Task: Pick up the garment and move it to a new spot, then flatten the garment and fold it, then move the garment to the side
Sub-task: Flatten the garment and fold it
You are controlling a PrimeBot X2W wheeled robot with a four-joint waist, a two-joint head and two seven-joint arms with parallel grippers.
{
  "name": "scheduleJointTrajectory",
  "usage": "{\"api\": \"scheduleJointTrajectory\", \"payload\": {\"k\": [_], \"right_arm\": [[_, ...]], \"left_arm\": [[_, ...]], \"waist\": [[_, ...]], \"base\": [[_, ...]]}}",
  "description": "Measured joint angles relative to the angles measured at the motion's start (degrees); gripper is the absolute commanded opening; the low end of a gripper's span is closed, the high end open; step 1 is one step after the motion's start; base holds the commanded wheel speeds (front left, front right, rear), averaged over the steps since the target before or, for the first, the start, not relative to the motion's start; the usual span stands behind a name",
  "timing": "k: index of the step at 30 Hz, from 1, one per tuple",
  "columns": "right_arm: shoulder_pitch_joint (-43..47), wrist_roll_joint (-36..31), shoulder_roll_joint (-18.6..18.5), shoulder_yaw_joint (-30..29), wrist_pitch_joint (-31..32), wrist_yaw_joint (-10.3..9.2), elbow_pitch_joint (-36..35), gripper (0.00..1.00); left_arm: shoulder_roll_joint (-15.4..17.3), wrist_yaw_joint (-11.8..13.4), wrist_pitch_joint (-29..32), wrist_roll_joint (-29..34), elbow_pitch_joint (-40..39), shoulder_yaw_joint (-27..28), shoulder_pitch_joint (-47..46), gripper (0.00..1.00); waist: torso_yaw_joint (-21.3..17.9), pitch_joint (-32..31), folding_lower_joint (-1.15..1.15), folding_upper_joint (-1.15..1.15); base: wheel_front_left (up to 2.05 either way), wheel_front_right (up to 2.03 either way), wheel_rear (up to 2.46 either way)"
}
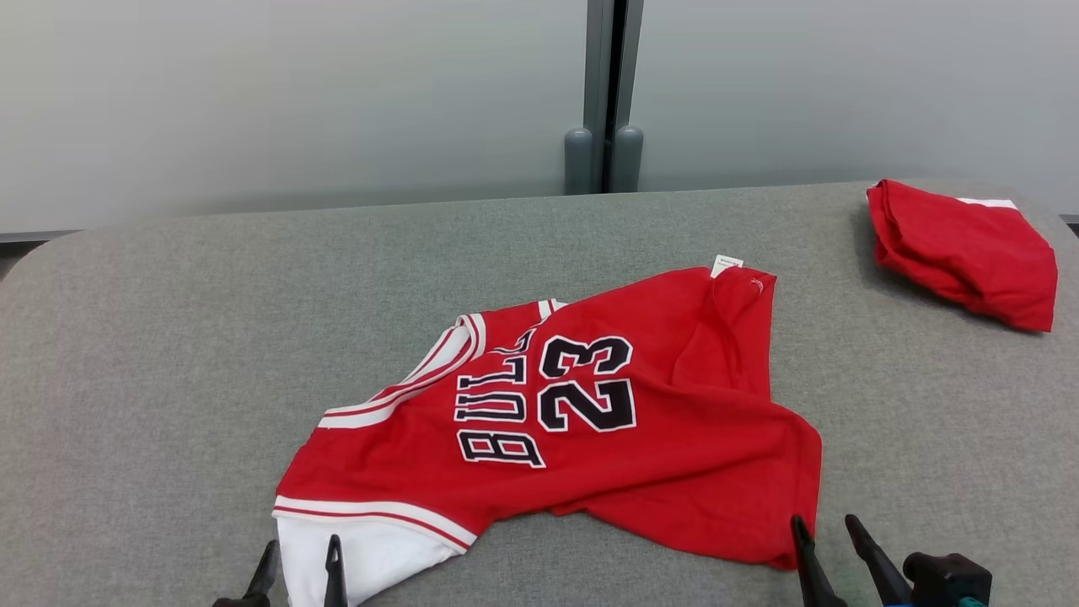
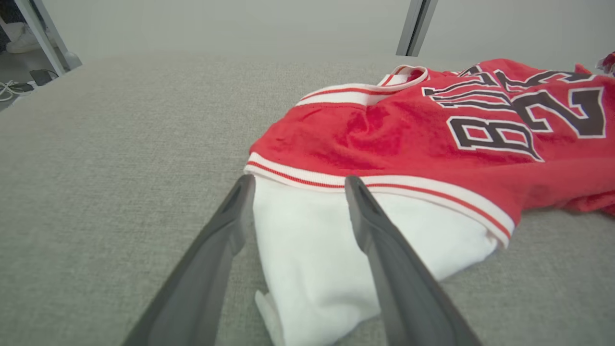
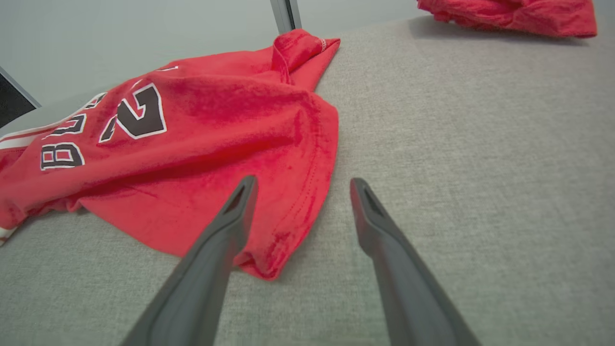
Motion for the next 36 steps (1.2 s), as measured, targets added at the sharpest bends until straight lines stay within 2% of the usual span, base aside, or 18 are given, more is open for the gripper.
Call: {"api": "scheduleJointTrajectory", "payload": {"k": [23,24,25,26,27,28,36], "right_arm": [[-3.04,5.23,0.11,6.57,-2.07,0.0,9.77,1.0],[-3.1,5.6,0.12,6.82,-2.12,0.0,9.81,0.89],[-3.25,5.83,0.1,7.19,-2.14,0.0,10.01,0.13],[-3.47,6.15,0.07,7.54,-2.16,0.0,10.18,0.0],[-3.64,6.47,0.01,7.83,-2.19,0.0,10.2,0.0],[-3.75,6.5,-0.02,7.98,-2.19,0.0,10.15,0.0],[-3.48,6.48,-0.68,7.38,-2.22,0.0,3.58,0.0]], "left_arm": [[-0.04,-1.44,-0.08,-4.22,8.39,-1.65,0.18,1.0],[-0.01,-1.59,-0.09,-4.46,8.94,-2.04,-0.23,1.0],[0.02,-1.74,-0.25,-4.76,9.81,-2.56,-0.61,1.0],[0.02,-1.77,-0.32,-5.52,10.78,-2.99,-0.98,0.82],[0.02,-1.88,-0.38,-6.1,11.61,-3.38,-1.42,0.49],[0.1,-2.15,-0.51,-6.45,12.36,-3.81,-1.84,0.0],[-0.04,-2.6,-0.13,-7.48,10.82,-4.89,-3.03,0.0]], "waist": [[0.45,0.8,0.0,0.0],[0.42,0.78,0.0,0.0],[0.36,0.76,0.0,0.0],[0.31,0.73,0.0,0.0],[0.27,0.67,0.0,0.0],[0.23,0.62,0.0,0.0],[0.03,0.35,0.0,0.0]], "base": [[0.0,0.0,0.0],[0.0,0.0,0.0],[0.0,0.0,0.0],[0.0,0.0,0.0],[0.0,0.0,0.0],[0.0,0.0,0.0],[0.0,0.0,0.0]]}}
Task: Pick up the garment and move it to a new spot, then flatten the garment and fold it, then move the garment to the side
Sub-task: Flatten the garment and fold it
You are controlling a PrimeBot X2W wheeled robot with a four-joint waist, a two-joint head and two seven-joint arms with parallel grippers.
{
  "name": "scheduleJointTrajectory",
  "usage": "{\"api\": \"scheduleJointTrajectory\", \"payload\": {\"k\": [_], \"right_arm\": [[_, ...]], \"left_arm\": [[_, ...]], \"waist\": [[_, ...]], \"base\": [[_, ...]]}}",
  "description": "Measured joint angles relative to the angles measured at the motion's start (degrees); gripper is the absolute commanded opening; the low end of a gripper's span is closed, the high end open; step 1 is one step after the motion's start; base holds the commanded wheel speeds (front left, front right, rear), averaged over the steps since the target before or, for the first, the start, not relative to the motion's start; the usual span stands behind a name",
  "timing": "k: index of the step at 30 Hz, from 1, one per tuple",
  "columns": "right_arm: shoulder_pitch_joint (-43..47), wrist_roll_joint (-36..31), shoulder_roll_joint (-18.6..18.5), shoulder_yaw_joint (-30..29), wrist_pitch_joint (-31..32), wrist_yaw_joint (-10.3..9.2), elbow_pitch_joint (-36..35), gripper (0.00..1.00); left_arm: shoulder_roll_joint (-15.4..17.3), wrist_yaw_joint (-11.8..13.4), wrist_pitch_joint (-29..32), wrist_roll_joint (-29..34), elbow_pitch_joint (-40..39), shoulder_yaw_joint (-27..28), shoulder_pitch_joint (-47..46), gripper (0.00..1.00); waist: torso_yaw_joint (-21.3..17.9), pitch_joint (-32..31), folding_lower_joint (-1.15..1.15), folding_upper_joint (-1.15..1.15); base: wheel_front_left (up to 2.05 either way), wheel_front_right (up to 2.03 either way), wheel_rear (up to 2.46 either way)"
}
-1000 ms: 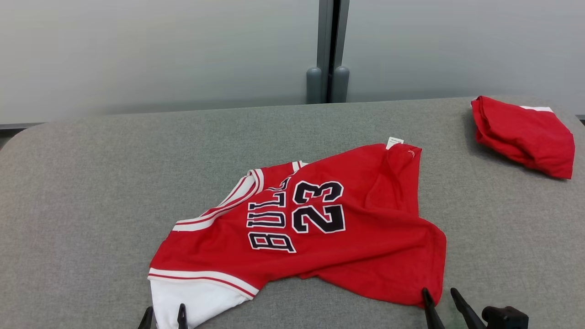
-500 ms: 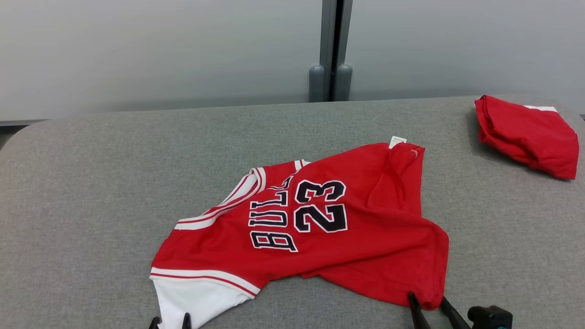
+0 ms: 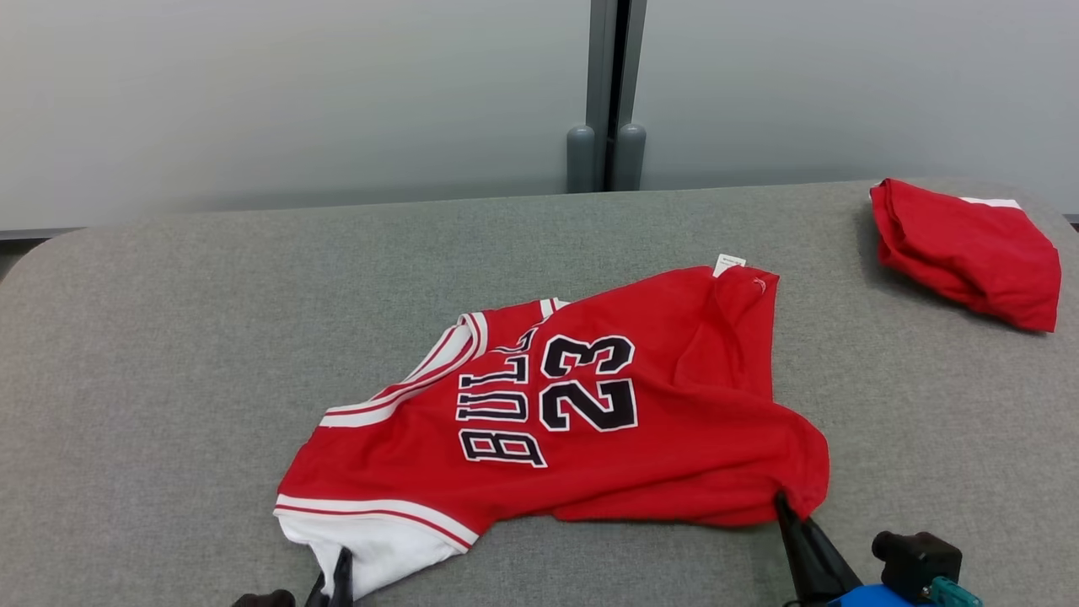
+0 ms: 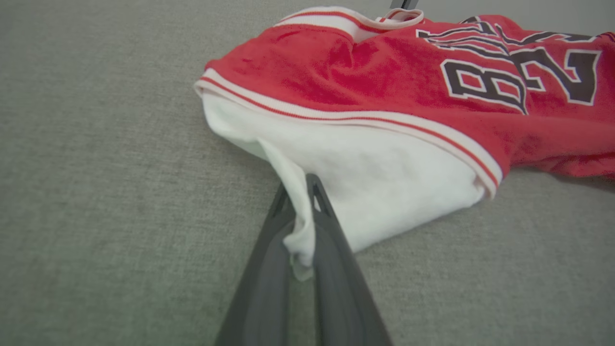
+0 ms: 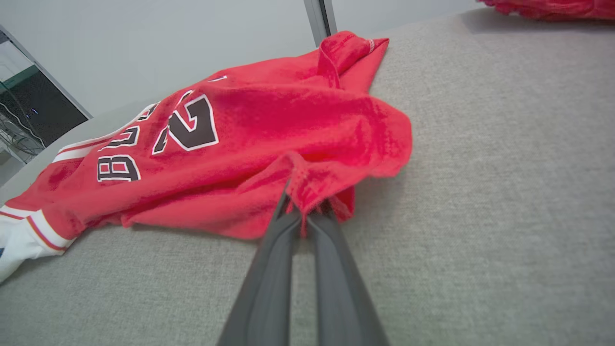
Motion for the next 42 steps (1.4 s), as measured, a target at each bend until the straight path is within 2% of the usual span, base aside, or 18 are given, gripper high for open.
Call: {"api": "scheduleJointTrajectory", "payload": {"k": [8,11,15,21,28,36,42], "right_arm": [[-0.63,-0.38,-1.69,-0.31,0.0,0.0,-8.04,0.0],[-3.45,-0.53,-3.0,0.05,0.0,0.0,-9.74,0.0],[-9.95,-0.21,-5.67,0.89,0.0,0.0,-10.37,0.0],[-24.92,1.14,-9.04,3.21,0.0,0.0,-9.0,0.0],[-47.08,4.58,-12.49,5.75,0.4,0.0,-2.57,0.0],[-67.49,8.91,-15.67,7.91,0.75,0.0,4.6,0.0],[-77.88,11.21,-17.95,10.54,0.48,0.0,9.55,0.0]], "left_arm": [[0.0,-0.58,0.09,-1.62,-9.26,0.78,-2.16,0.0],[0.14,-0.73,0.08,-1.99,-12.07,1.13,-5.21,0.0],[1.96,-1.01,0.25,-2.79,-13.45,1.49,-12.15,0.0],[4.74,-1.15,3.12,-4.67,-14.57,1.61,-28.86,0.0],[7.7,-1.18,6.76,-5.16,-12.01,0.38,-52.83,0.0],[8.33,-1.19,6.68,-4.61,-4.8,-0.98,-77.02,0.0],[8.13,-1.2,4.88,-4.08,0.98,-2.99,-88.55,0.0]], "waist": [[-0.44,-0.1,0.0,0.0],[-0.93,0.52,0.0,0.0],[-1.72,2.08,0.0,0.0],[-3.44,6.88,0.0,0.0],[-5.42,15.39,0.01,0.0],[-5.21,22.79,0.01,0.0],[-4.05,24.7,0.01,0.0]], "base": [[0.0,0.0,0.0],[0.0,0.0,0.0],[0.0,0.0,0.0],[0.0,0.0,0.0],[0.0,0.0,0.0],[0.0,0.0,0.0],[0.0,0.0,0.0]]}}
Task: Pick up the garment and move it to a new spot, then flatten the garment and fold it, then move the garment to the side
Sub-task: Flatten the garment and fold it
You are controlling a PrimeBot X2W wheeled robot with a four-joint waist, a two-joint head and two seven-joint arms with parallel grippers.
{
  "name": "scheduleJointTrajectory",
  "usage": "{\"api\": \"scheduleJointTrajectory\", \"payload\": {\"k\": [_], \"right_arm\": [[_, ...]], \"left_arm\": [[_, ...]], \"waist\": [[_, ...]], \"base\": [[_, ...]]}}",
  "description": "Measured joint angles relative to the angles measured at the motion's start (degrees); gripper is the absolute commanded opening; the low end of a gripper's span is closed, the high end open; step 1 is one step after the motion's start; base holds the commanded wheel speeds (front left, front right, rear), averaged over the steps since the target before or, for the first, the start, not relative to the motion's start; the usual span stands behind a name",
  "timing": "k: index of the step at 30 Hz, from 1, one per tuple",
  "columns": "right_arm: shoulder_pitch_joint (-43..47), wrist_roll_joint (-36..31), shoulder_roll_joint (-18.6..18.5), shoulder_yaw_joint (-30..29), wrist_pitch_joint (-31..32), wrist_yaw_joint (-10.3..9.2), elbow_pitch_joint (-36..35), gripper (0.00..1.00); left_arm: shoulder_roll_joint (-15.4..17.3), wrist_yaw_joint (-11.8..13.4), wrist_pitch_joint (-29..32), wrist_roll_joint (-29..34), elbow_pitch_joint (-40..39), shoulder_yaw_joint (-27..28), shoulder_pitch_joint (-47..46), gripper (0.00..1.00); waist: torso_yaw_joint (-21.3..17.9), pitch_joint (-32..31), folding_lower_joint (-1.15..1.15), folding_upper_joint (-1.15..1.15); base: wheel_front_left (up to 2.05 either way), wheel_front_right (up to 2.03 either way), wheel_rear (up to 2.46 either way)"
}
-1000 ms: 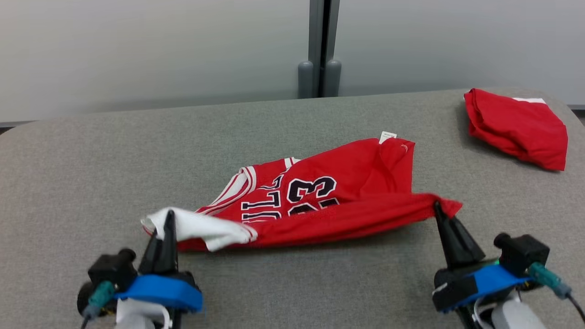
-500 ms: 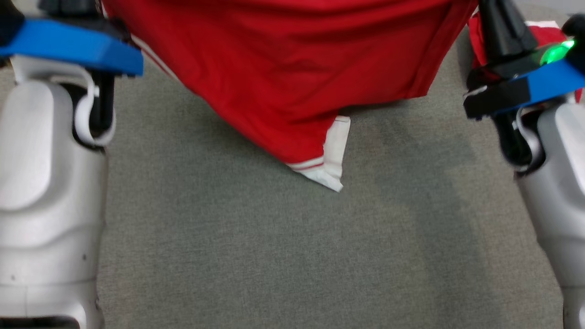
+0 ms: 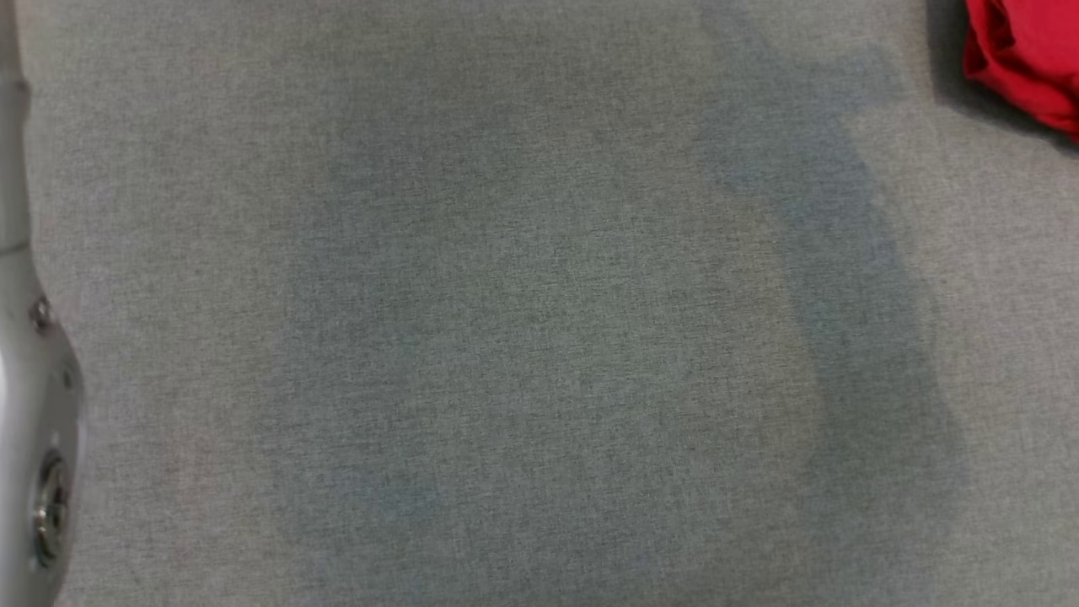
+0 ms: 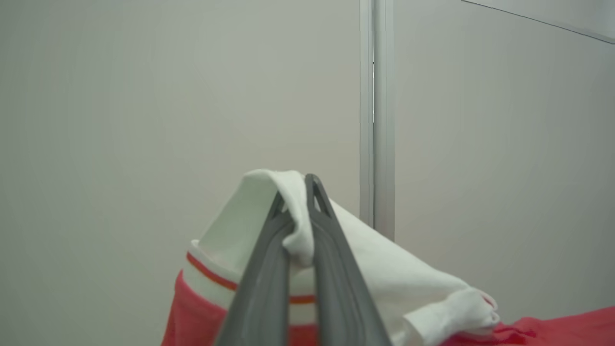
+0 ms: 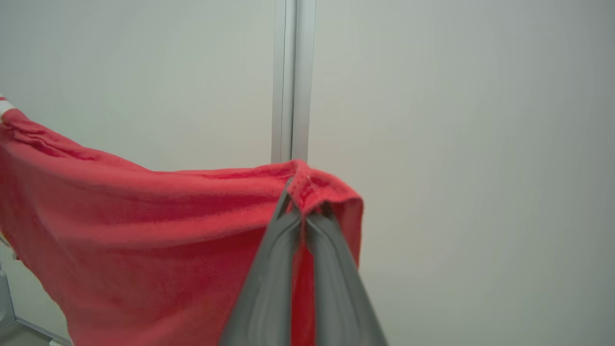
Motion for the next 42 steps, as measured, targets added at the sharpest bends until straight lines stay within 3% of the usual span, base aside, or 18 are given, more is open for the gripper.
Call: {"api": "scheduleJointTrajectory", "payload": {"k": [6,12,16,29,37,42], "right_arm": [[-3.43,2.55,-0.74,4.65,-0.31,0.0,3.57,0.0],[1.86,5.06,-0.96,8.03,-0.46,0.0,3.15,0.0],[9.81,5.47,-1.2,8.23,-0.47,0.0,-1.37,0.0],[41.85,4.75,-1.26,8.8,-0.48,-0.01,-13.0,0.0],[56.5,4.32,-1.0,11.01,-0.48,0.0,-13.52,0.0],[63.24,3.77,-1.18,10.39,-0.48,0.0,-13.89,0.0]], "left_arm": [[-0.05,-0.09,-2.11,-1.12,4.92,-2.54,-3.59,0.0],[0.4,-0.29,-4.05,-3.44,6.87,-2.7,3.93,0.0],[0.26,-0.21,-4.58,-4.75,3.64,-1.31,14.08,0.0],[-3.25,4.31,-4.75,-5.66,-22.47,7.58,59.03,0.0],[-6.1,5.82,-4.74,-6.31,-28.8,8.31,79.83,0.0],[-6.79,6.9,-4.74,-6.76,-30.41,7.44,88.22,0.0]], "waist": [[0.82,0.64,-0.01,0.0],[1.34,1.17,-0.01,0.0],[1.43,0.5,-0.02,0.0],[1.99,-7.24,-0.04,0.0],[2.44,-12.74,-0.04,0.0],[3.05,-16.36,-0.03,0.0]], "base": [[0.0,0.0,0.0],[0.0,0.0,0.0],[0.0,0.0,0.0],[0.0,0.0,0.0],[0.0,0.0,0.0],[0.0,0.0,0.0]]}}
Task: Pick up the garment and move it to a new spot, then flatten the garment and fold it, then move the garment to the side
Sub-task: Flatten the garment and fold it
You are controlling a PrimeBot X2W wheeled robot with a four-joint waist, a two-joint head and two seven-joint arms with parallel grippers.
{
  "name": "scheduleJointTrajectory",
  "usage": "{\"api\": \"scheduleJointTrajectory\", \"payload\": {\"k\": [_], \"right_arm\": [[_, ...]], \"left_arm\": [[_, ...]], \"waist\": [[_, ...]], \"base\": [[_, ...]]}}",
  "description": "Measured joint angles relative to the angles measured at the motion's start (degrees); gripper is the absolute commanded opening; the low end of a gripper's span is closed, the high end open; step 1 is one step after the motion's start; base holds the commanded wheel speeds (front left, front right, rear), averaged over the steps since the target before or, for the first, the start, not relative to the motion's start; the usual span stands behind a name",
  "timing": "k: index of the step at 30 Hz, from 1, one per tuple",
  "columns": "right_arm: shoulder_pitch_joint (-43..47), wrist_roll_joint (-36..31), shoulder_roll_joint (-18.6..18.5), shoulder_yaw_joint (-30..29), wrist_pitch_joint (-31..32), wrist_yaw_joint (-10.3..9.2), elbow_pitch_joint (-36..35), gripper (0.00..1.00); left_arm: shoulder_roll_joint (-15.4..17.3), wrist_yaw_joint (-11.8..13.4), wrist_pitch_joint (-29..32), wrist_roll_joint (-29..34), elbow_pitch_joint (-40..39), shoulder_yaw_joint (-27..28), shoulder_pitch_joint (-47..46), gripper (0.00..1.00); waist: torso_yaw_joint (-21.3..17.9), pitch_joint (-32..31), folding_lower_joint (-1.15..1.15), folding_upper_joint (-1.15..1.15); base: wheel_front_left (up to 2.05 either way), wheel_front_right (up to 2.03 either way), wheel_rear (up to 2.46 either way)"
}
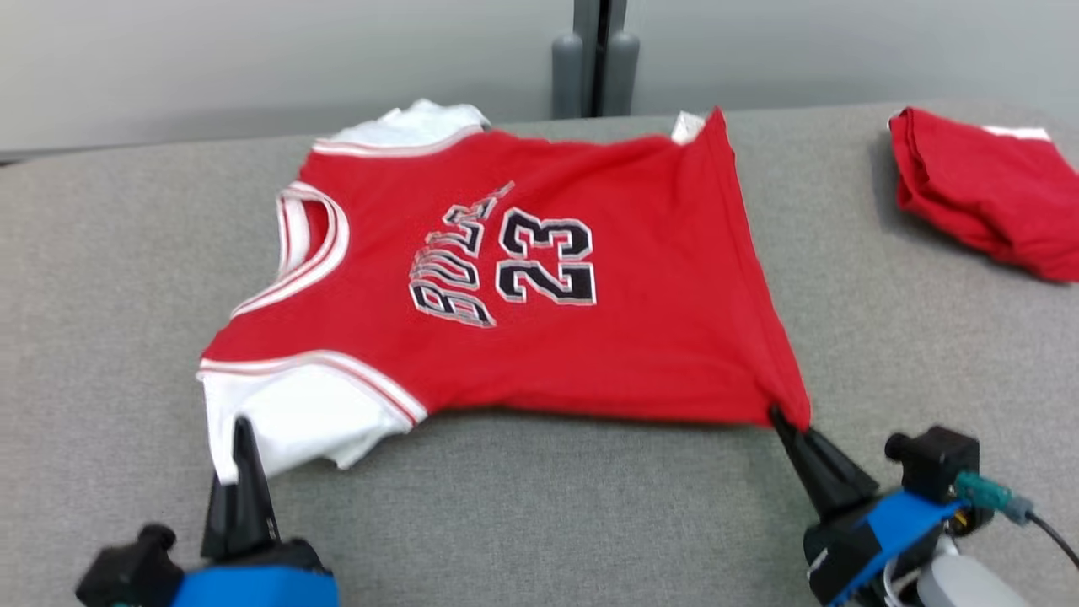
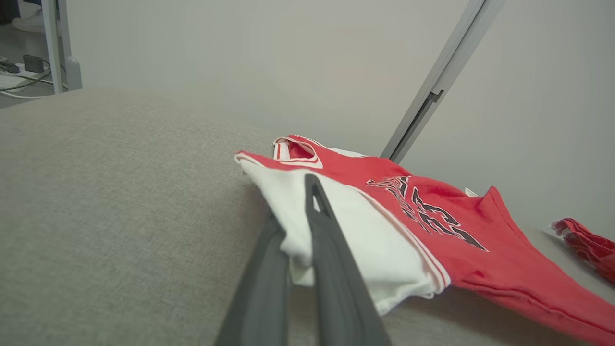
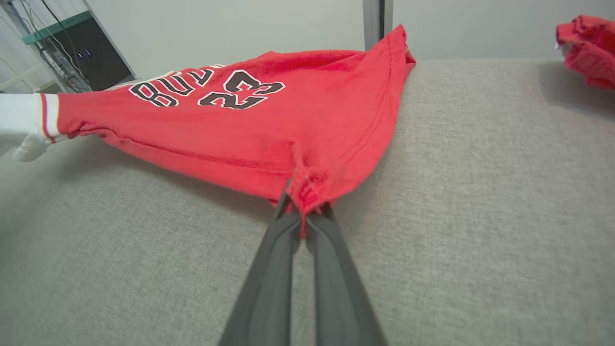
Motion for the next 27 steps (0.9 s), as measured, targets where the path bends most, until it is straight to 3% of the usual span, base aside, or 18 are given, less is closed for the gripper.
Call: {"api": "scheduleJointTrajectory", "payload": {"k": [14,27], "right_arm": [[17.5,0.94,-0.59,-1.65,2.59,0.0,-5.77,0.0],[18.51,0.2,-0.25,-2.55,8.39,0.0,-10.6,0.0]], "left_arm": [[-0.78,2.46,0.3,-2.49,-3.63,-1.35,15.09,0.0],[0.93,1.6,2.88,-2.27,-5.05,-3.25,11.31,0.0]], "waist": [[0.73,-6.19,0.01,0.0],[-0.68,-7.01,0.01,0.0]], "base": [[0.0,0.0,0.0],[0.0,0.0,0.0]]}}
